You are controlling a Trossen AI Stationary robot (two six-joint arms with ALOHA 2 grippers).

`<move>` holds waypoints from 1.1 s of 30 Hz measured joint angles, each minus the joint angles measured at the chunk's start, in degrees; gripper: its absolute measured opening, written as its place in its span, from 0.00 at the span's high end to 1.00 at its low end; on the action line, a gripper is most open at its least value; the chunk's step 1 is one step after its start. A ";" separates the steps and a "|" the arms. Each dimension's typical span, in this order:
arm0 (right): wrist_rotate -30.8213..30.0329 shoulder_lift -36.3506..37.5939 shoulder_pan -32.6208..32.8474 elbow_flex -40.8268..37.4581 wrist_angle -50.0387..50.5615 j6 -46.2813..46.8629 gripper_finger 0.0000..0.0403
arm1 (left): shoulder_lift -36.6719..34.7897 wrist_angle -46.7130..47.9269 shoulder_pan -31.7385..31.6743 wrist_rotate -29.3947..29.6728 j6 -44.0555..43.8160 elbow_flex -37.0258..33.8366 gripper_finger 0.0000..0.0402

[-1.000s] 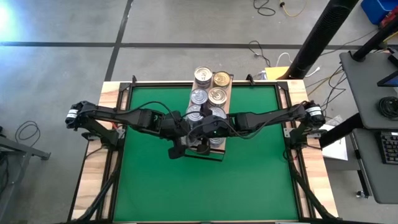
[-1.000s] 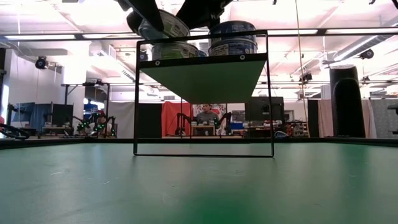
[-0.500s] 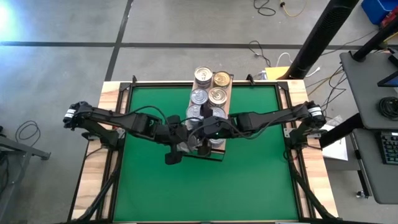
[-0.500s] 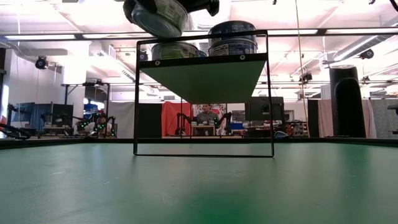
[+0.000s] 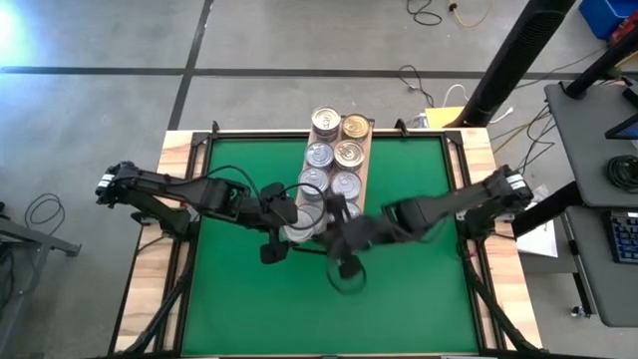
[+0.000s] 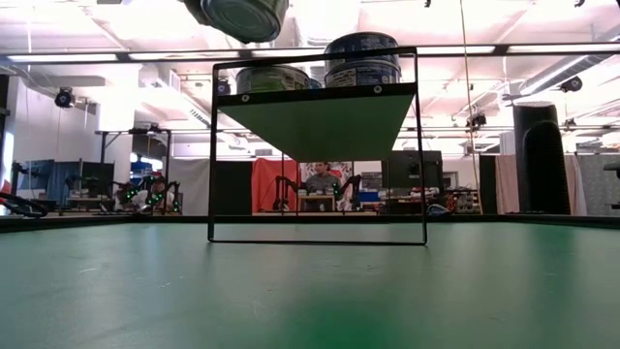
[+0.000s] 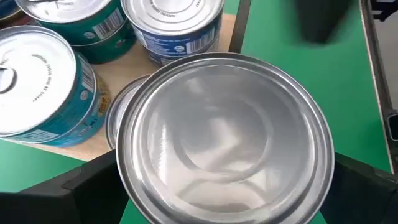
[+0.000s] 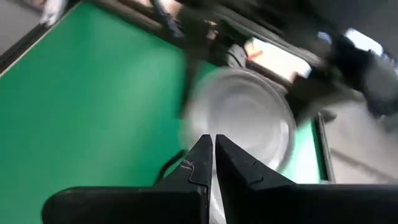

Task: Stack canned seafood by type on shelf
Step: Stack the green tuna can on top of the other green can on the shelf

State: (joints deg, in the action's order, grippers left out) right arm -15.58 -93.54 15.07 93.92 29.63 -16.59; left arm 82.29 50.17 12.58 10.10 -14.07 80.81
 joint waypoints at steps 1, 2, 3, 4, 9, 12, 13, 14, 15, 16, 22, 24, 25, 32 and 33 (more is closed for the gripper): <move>-1.34 0.00 1.55 0.27 0.54 -1.46 0.97 | -0.08 -0.03 0.00 -0.19 -0.01 0.03 0.00; -3.24 0.00 3.12 0.40 0.66 -2.78 0.96 | -0.28 -0.01 0.00 -0.20 -0.08 0.03 0.00; -5.79 0.00 4.72 0.49 0.71 -4.12 0.95 | -0.57 0.04 -0.06 -0.22 -0.20 0.03 0.00; -9.00 0.00 6.48 0.51 0.87 -5.29 0.93 | -0.94 0.03 -0.14 -0.22 -0.40 0.03 0.00; -31.31 -3.01 13.61 0.53 1.25 -11.05 0.68 | -2.89 -1.64 -0.31 -0.30 -1.37 0.05 0.00; -43.42 -7.41 15.78 0.45 -3.26 -18.62 0.48 | -4.33 -4.37 -0.42 -0.65 -2.08 0.07 0.00; -47.55 -9.08 16.15 0.45 -6.28 -22.37 0.41 | -4.65 -5.07 -0.42 -0.75 -2.55 0.07 0.00; -51.30 -10.56 16.48 0.45 -10.05 -26.66 0.35 | -4.78 -5.60 -0.42 -0.77 -3.03 0.09 0.00; -54.66 -11.94 16.82 0.45 -13.88 -31.64 0.30 | -4.84 -5.88 -0.42 -0.79 -3.34 0.09 0.00; -57.33 -13.27 16.93 0.45 -18.14 -36.78 0.25 | -4.84 -5.95 -0.42 -0.82 -3.50 0.09 0.00; -60.49 -17.67 16.54 0.45 -36.34 -54.62 0.12 | -4.67 -6.18 -0.42 -1.81 -4.98 0.09 0.00; -60.49 -17.92 15.95 0.45 -37.70 -55.42 0.13 | -4.62 -6.41 -0.34 -2.26 -5.00 0.09 0.00; -60.52 -17.92 15.57 0.45 -37.71 -55.42 0.14 | -4.62 -6.71 -0.28 -2.86 -5.02 0.09 0.00; -60.51 -17.08 13.25 0.45 -37.71 -53.05 0.33 | -4.62 -6.84 -0.24 -4.44 -5.05 0.09 0.00; -60.49 -16.94 12.99 0.45 -37.73 -52.95 0.37 | -4.62 -6.84 -0.24 -4.45 -5.02 0.09 0.00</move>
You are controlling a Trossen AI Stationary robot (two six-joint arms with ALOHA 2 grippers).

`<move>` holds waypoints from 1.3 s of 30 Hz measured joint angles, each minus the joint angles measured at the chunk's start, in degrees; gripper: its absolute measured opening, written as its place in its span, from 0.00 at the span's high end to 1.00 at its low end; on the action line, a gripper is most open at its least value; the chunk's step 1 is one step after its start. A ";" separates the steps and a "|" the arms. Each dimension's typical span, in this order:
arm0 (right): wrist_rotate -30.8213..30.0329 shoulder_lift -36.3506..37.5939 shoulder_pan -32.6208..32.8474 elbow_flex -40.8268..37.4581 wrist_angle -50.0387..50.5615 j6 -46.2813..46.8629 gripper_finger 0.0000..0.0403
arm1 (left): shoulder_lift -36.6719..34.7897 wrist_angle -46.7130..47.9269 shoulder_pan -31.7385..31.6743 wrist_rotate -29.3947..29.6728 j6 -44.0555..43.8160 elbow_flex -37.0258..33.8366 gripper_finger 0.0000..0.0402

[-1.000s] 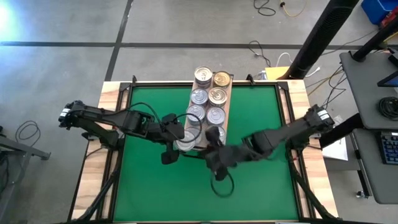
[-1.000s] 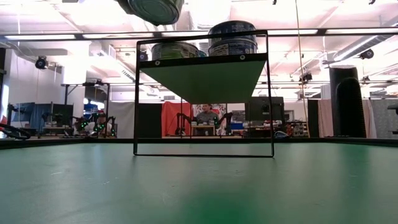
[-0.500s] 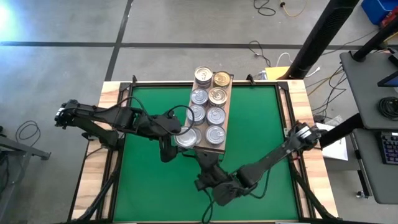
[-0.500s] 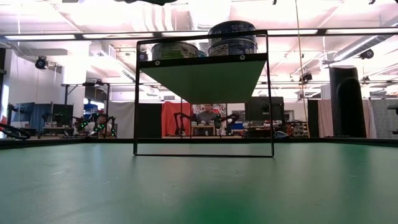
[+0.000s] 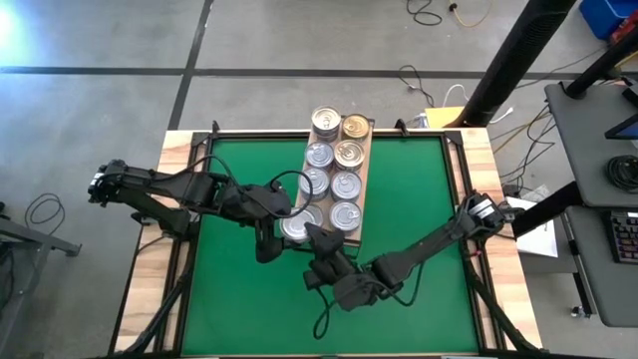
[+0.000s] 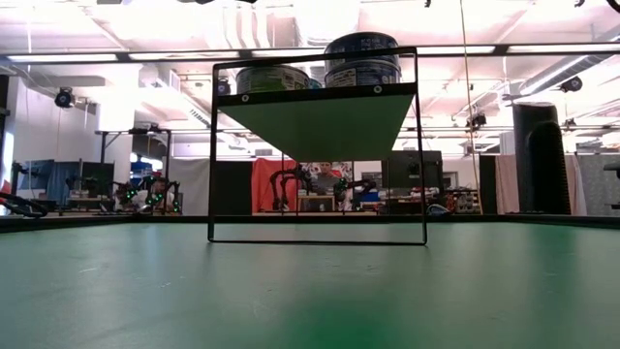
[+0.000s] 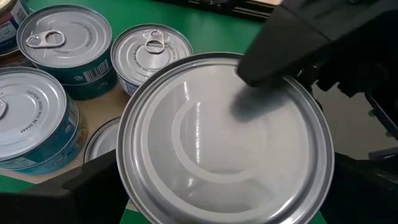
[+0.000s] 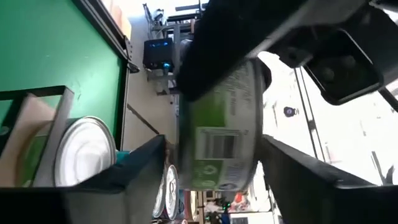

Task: Stack canned seafood by type on shelf
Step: Stack the green tuna can on top of the other green can on the shelf

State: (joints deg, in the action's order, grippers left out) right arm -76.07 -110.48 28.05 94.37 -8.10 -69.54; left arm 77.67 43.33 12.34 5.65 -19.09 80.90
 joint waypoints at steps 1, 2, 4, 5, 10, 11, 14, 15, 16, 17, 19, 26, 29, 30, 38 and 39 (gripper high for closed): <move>0.00 0.05 -0.25 0.00 -0.04 0.13 0.42 | 0.02 0.04 0.00 0.00 0.00 0.00 0.00; 0.16 0.07 -0.36 0.00 -0.03 0.15 0.46 | 0.02 0.04 0.00 0.00 -0.01 0.00 0.00; 1.22 0.07 -0.48 0.00 0.04 0.15 0.56 | 0.02 0.14 0.00 0.01 0.05 0.00 0.00; 1.77 0.07 -0.49 0.00 0.07 0.22 0.61 | 0.02 0.41 0.00 0.02 0.19 0.00 0.00; 4.89 0.07 -0.50 0.00 0.57 0.18 0.66 | -0.08 1.91 0.01 0.01 4.45 0.00 0.00; 5.54 0.07 -0.53 0.00 0.69 0.02 0.66 | -0.34 2.52 0.00 -0.14 5.17 0.00 0.00; 7.11 0.49 -0.67 0.02 1.76 -0.07 0.66 | -1.34 4.39 0.00 0.07 6.02 0.15 0.00; 7.49 0.78 -0.71 0.04 2.31 0.12 0.66 | -1.66 4.86 0.00 0.06 5.96 0.20 0.00; 7.81 1.12 -0.79 0.07 3.10 0.53 0.66 | -2.15 5.62 0.00 0.04 5.86 0.20 0.00; 7.54 1.39 -0.94 0.09 3.98 0.94 0.66 | -2.70 7.28 0.00 0.10 5.85 0.24 0.01; 5.16 2.01 -0.92 -0.13 6.10 1.80 0.66 | -4.46 12.17 0.00 0.61 5.59 0.02 0.01; 6.21 2.58 -1.28 -0.02 13.15 9.67 0.66 | -7.22 15.89 0.22 6.89 2.02 0.04 0.01; 6.09 2.58 -1.24 -0.02 15.63 13.73 0.66 | -8.27 15.75 0.22 8.47 0.95 0.07 0.01; 6.02 2.58 -1.20 -0.02 16.08 15.35 0.66 | -8.23 15.73 0.22 9.03 0.64 0.06 0.01; 6.83 0.47 -0.81 11.88 38.27 38.17 0.66 | -8.24 15.80 0.22 11.86 0.11 -0.02 0.01; 11.04 -0.40 -0.88 15.05 44.00 43.13 0.66 | -8.20 15.78 0.22 11.87 0.17 -0.02 0.01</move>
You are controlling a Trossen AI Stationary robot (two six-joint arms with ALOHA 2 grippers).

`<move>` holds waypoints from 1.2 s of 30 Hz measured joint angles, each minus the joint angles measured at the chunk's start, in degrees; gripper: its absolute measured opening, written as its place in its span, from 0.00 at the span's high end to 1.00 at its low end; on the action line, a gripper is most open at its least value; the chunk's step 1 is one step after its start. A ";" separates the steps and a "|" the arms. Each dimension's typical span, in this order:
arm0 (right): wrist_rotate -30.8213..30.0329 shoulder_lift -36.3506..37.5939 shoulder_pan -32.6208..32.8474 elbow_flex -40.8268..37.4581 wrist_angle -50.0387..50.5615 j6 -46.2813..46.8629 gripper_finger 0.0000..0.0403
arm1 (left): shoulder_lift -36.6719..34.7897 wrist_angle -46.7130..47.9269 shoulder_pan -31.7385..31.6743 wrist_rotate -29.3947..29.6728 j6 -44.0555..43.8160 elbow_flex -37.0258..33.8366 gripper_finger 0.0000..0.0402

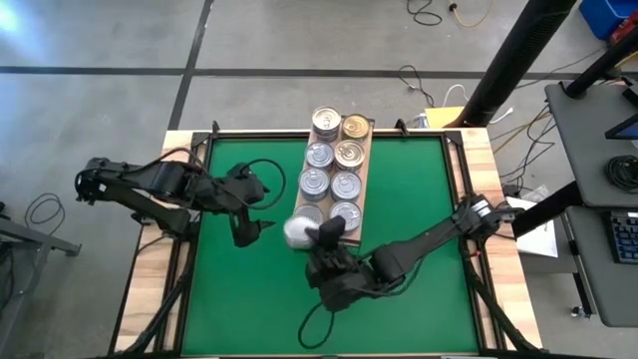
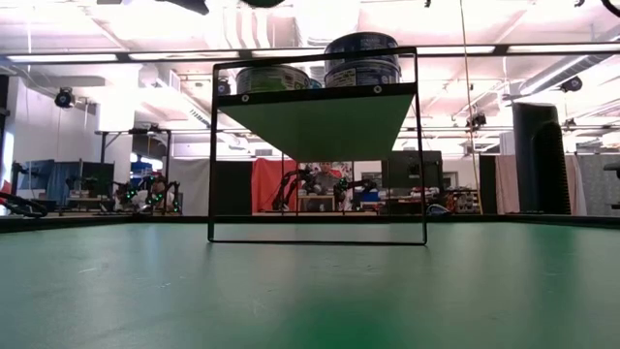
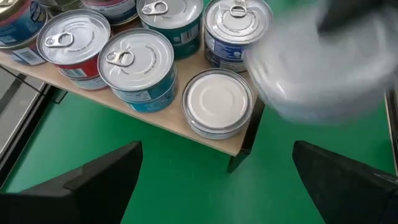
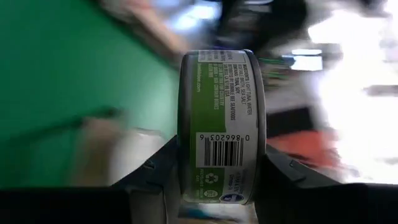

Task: Stack canned seafood by type on shelf
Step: Stack the green tuna can on top of the other green can on the shelf

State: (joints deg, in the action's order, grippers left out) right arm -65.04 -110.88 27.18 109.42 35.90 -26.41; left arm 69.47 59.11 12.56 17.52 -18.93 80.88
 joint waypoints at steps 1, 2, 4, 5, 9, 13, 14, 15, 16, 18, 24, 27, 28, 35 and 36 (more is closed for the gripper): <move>5.06 -1.10 -0.46 3.23 5.94 5.25 0.66 | 0.01 0.02 0.00 0.02 0.06 0.00 0.00; 9.86 -2.49 -0.98 6.41 11.78 10.15 0.66 | 0.09 -0.03 0.00 0.08 0.10 0.00 0.00; 14.26 -5.63 -2.13 12.07 21.16 17.40 0.66 | 0.24 -0.04 0.00 0.11 0.16 0.00 0.00; 13.89 -7.35 -2.57 14.52 25.60 19.50 0.66 | 0.43 -0.04 0.00 0.05 0.16 0.00 0.00; 5.65 -14.35 -3.21 24.31 38.12 24.08 0.66 | 0.59 0.06 0.48 0.03 1.72 0.00 0.00; 6.12 -15.17 -2.69 23.08 38.06 25.23 0.66 | 0.57 -0.21 1.00 -0.06 4.94 0.00 0.00; 7.45 -15.16 -2.94 22.49 38.14 25.94 0.66 | 0.42 -0.45 1.26 -0.07 5.47 0.00 0.00; 7.83 -15.16 -3.31 22.40 38.51 27.21 0.66 | 0.01 -1.14 1.48 -0.04 5.99 0.00 0.00; 7.81 -15.16 -3.55 22.39 39.52 28.53 0.66 | -0.32 -1.87 1.83 -0.04 6.47 0.00 0.00; 7.24 -15.03 -3.90 22.39 40.75 30.05 0.66 | -1.15 -3.28 2.43 -0.04 7.42 0.00 0.00; 6.98 -14.91 -3.90 24.02 40.13 29.23 0.66 | -3.30 -5.11 3.15 -0.01 7.96 0.00 0.00; 7.09 -14.85 -4.09 24.09 40.13 29.55 0.66 | -3.73 -5.88 3.35 -0.05 7.47 0.00 0.00; 7.10 -14.85 -4.30 24.09 40.15 29.87 0.64 | -3.74 -6.35 3.57 -0.30 7.41 0.00 0.00; 6.87 -14.85 -4.89 24.08 40.11 31.53 0.30 | -2.42 -16.62 5.23 -9.98 10.48 -1.89 0.00; 7.03 -14.85 -4.84 24.07 40.08 31.61 0.27 | -2.15 -17.36 5.43 -10.96 10.90 -2.04 0.00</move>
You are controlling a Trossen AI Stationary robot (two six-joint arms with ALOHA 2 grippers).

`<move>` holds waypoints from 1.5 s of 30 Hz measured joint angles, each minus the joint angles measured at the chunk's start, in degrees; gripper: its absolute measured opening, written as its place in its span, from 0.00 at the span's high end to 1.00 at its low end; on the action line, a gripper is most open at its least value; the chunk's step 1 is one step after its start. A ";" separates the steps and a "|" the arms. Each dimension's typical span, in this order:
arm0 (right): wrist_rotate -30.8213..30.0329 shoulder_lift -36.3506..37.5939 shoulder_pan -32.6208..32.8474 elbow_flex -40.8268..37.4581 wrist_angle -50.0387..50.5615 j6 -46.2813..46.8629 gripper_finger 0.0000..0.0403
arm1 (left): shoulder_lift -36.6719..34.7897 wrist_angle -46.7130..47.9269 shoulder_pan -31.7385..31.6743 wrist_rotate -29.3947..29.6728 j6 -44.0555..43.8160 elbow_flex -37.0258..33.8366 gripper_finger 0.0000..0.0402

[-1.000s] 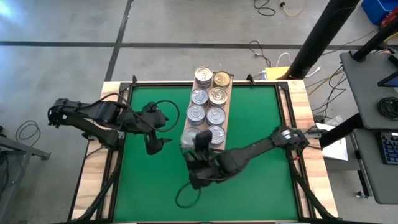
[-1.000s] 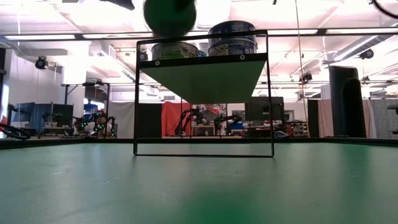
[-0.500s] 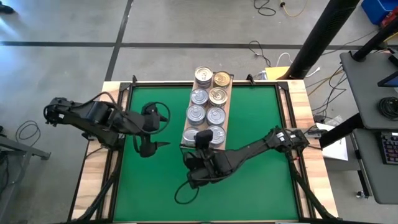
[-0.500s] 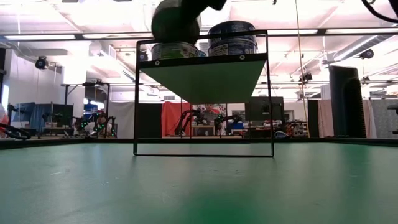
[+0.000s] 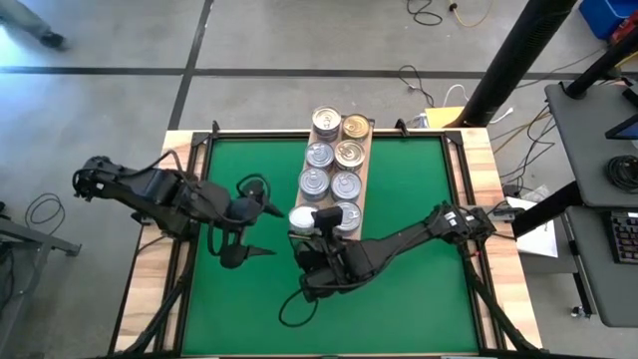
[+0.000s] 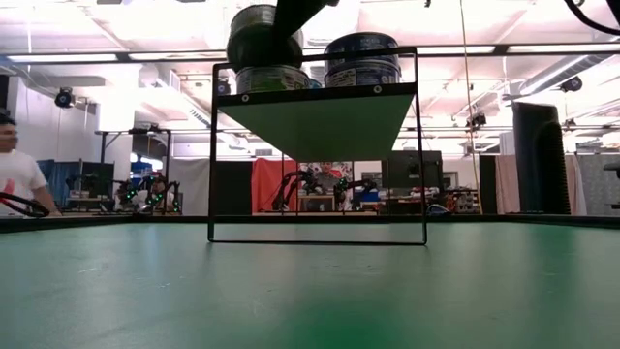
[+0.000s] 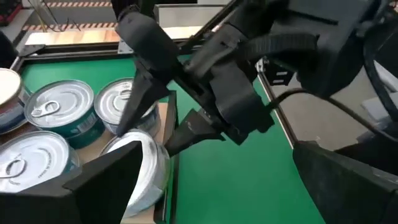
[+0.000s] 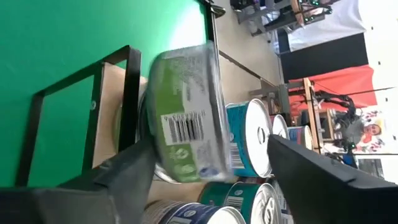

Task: Stack canned seafood by type on shelf
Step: Stack the green tuna can on top of the other green can on the shelf, then return to Home Position

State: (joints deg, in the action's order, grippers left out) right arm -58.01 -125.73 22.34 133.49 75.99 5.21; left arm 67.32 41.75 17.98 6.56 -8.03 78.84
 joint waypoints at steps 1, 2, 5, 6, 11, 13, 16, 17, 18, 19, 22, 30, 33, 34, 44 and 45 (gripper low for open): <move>0.08 0.00 0.04 0.00 0.02 0.15 0.25 | 0.19 -0.17 0.13 -0.11 0.06 -0.11 0.00; 0.29 0.00 0.05 0.00 0.00 0.25 0.23 | 0.32 -0.13 0.15 -0.15 0.05 -0.15 0.00; 1.54 0.00 0.05 0.00 0.04 0.38 0.19 | 0.57 -0.15 0.10 -0.01 0.04 -0.23 0.00; 1.62 0.00 0.18 0.00 0.07 0.38 0.18 | 0.58 -0.15 0.10 0.03 0.03 -0.23 0.00; 5.72 0.17 0.52 0.28 0.70 3.33 0.19 | 0.47 0.13 0.24 0.01 -0.42 -0.23 0.00; 8.88 0.70 0.54 0.28 0.87 5.67 0.19 | 0.47 0.83 0.36 0.01 -0.58 -0.23 0.00; 10.38 1.68 0.35 0.36 1.01 7.43 0.19 | 0.49 1.44 0.39 0.01 -1.11 -0.23 0.00; 9.98 1.93 0.24 0.37 1.05 7.64 0.19 | 0.49 1.53 0.39 0.03 -1.52 -0.23 0.00; 9.55 2.15 0.13 0.37 1.09 7.81 0.19 | 0.49 1.79 0.41 0.03 -1.74 -0.24 0.00; 9.14 2.33 0.03 0.37 1.09 7.91 0.19 | 0.51 1.91 0.41 0.03 -2.10 -0.26 0.00; 8.50 2.70 -0.33 0.37 1.11 8.45 0.19 | 0.51 1.96 0.97 0.15 -2.66 -0.26 0.00; 8.20 2.03 -1.05 0.37 1.11 8.57 0.19 | 0.51 1.96 5.78 2.29 -3.47 -0.56 0.00; 5.23 1.97 -1.27 0.35 1.36 10.29 0.19 | 0.56 2.35 8.88 6.40 -3.82 -0.67 0.00; 3.95 1.97 -1.37 0.35 1.38 10.70 0.19 | 0.56 2.32 9.88 7.91 -4.39 -0.67 0.00; 2.36 2.25 -1.39 0.35 1.70 12.29 0.19 | 0.56 2.36 20.72 20.96 -10.89 -4.61 0.00; 2.37 2.25 -1.39 0.35 1.70 12.24 0.19 | 0.56 2.36 21.40 21.29 -12.20 -5.44 0.00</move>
State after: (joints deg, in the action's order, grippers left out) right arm -55.64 -123.48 20.95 133.84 77.69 17.44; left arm 67.88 44.11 39.38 27.84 -20.23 73.40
